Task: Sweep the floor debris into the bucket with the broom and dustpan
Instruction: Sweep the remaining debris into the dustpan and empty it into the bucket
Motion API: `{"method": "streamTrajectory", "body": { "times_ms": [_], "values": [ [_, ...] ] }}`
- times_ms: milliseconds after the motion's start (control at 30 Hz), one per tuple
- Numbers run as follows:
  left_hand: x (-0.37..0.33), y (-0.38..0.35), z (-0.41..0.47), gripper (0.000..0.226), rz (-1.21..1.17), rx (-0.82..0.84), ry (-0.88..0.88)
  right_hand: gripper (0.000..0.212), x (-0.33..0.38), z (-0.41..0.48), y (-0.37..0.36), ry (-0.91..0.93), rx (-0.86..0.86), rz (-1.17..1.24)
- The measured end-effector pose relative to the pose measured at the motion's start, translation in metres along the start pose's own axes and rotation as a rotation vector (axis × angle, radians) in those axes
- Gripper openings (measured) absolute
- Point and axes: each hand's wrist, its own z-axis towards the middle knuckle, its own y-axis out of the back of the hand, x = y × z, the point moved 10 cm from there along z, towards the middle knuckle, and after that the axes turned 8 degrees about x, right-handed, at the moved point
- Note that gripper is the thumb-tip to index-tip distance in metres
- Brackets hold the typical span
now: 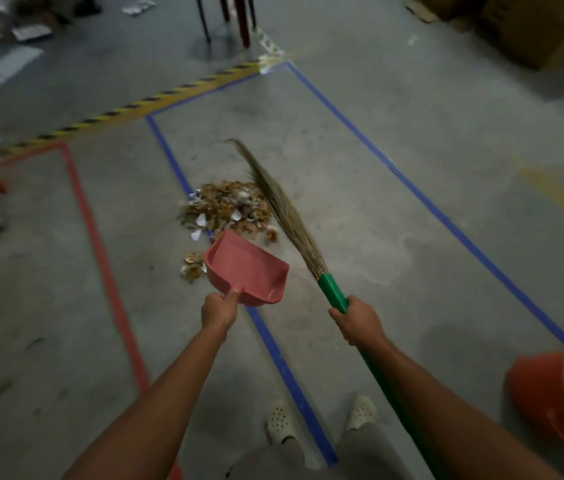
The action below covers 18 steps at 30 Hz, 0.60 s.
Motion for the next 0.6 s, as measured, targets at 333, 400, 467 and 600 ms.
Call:
{"method": "streamTrajectory", "body": {
  "times_ms": [333,400,467,600],
  "values": [
    [0.057,0.098,0.062,0.055,-0.045,-0.142,0.215,0.034,0.117,0.084,-0.055,0.158,0.201,-0.254],
    [0.072,0.111,0.084,0.058,-0.056,-0.173,0.253,0.035,0.137,0.114,-0.074,0.180,0.253,-0.292],
    [0.088,0.123,0.113,0.056,-0.050,-0.200,0.283,0.034,0.154,0.146,-0.098,0.200,0.302,-0.327],
    [0.124,0.138,0.188,0.060,0.002,-0.217,0.323,0.033,0.180,0.219,-0.157,0.239,0.343,-0.423]
  ]
}}
